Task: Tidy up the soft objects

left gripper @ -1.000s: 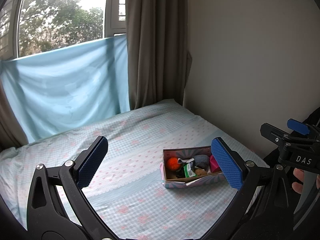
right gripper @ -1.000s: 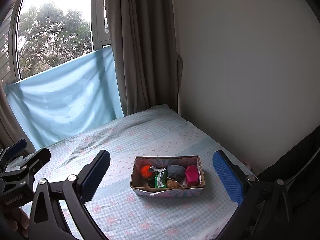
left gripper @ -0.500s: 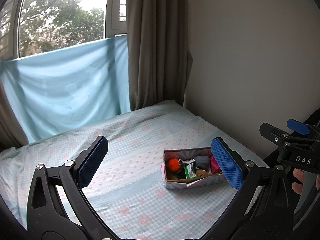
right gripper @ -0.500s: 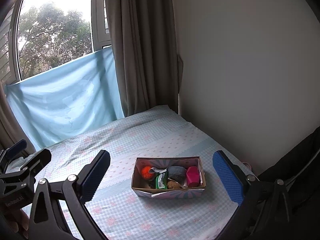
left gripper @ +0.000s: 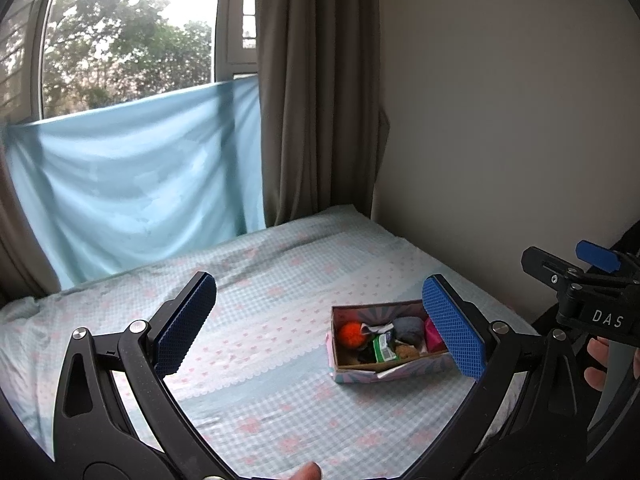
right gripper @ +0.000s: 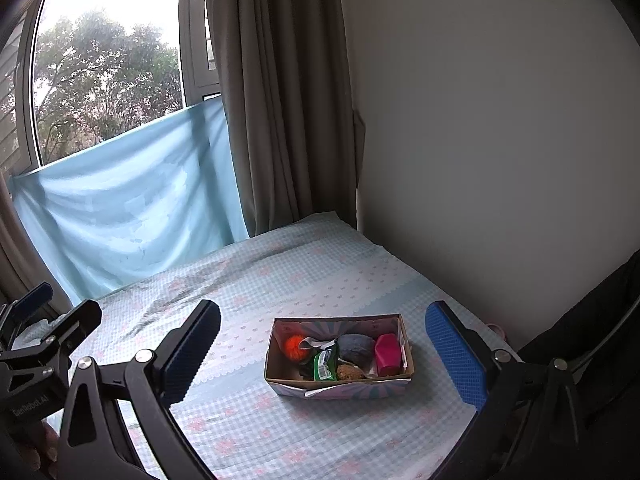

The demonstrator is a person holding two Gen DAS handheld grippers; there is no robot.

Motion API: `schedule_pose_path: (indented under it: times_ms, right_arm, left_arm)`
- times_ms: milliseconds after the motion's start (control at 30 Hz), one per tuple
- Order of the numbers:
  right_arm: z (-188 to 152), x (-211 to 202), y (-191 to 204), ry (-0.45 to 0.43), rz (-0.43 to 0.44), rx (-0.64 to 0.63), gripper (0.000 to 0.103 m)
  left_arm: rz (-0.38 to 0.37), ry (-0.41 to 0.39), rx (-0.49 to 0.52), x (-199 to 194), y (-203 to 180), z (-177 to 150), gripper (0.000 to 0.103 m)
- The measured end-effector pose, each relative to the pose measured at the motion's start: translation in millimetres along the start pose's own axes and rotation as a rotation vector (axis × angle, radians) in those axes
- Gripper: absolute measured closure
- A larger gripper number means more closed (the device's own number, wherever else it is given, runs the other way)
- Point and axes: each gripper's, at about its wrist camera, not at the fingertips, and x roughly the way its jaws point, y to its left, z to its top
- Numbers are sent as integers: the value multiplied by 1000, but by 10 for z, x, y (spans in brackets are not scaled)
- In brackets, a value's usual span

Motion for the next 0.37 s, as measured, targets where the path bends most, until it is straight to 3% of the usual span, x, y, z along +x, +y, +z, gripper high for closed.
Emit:
schedule_pose_path:
  times_ms: [367]
  right_arm:
    - [-7, 58, -26, 21, 8, 1, 1]
  left_arm:
    - [5, -7, 8, 26, -51, -87, 0]
